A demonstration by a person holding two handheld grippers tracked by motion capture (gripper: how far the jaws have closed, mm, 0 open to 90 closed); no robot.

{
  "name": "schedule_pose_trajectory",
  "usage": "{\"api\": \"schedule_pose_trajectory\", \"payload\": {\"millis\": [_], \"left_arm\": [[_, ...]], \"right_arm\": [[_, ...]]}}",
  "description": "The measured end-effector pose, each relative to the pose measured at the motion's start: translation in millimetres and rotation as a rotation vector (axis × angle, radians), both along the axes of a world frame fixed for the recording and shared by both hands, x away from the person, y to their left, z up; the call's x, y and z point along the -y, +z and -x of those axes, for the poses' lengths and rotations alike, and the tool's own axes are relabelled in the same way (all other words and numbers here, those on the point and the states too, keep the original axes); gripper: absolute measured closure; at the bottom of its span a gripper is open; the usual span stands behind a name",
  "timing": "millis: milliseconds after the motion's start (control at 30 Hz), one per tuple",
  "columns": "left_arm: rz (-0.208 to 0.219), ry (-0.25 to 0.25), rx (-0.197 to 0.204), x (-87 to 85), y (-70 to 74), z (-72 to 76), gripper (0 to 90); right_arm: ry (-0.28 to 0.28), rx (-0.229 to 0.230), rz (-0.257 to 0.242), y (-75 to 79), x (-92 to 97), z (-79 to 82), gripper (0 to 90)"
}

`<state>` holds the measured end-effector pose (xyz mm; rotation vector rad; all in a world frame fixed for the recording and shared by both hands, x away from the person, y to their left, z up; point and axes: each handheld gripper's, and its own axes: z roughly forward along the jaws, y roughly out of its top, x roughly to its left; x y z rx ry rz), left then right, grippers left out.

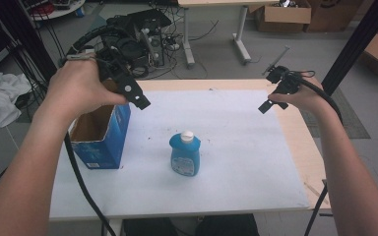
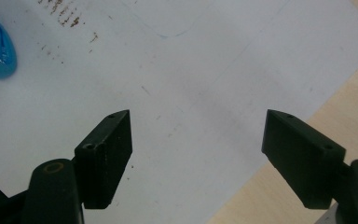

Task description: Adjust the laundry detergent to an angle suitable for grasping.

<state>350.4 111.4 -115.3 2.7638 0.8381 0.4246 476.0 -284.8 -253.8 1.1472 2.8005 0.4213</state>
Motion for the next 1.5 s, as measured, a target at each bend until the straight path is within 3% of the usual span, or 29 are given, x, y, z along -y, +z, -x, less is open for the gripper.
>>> {"api": "schedule_pose_trajectory", "payload": {"millis": [600,1000,1500], "left_arm": [[-0.002,-0.006,-0.001,3.1,-0.6,5.7,0.1],[-0.004,-0.017,-0.011,7.2,-3.1,6.5,0.1],[0.001,-0.015,-0.016,4.5,-6.7,4.8,0.1]], "right_arm": [[0.003,0.042,-0.033,4.5,1.9,14.4,25.1],[0.056,0.083,-0.058,4.5,-4.5,34.2,24.8],[0.112,0.147,-0.179,3.6,-7.5,57.2,22.7]]}}
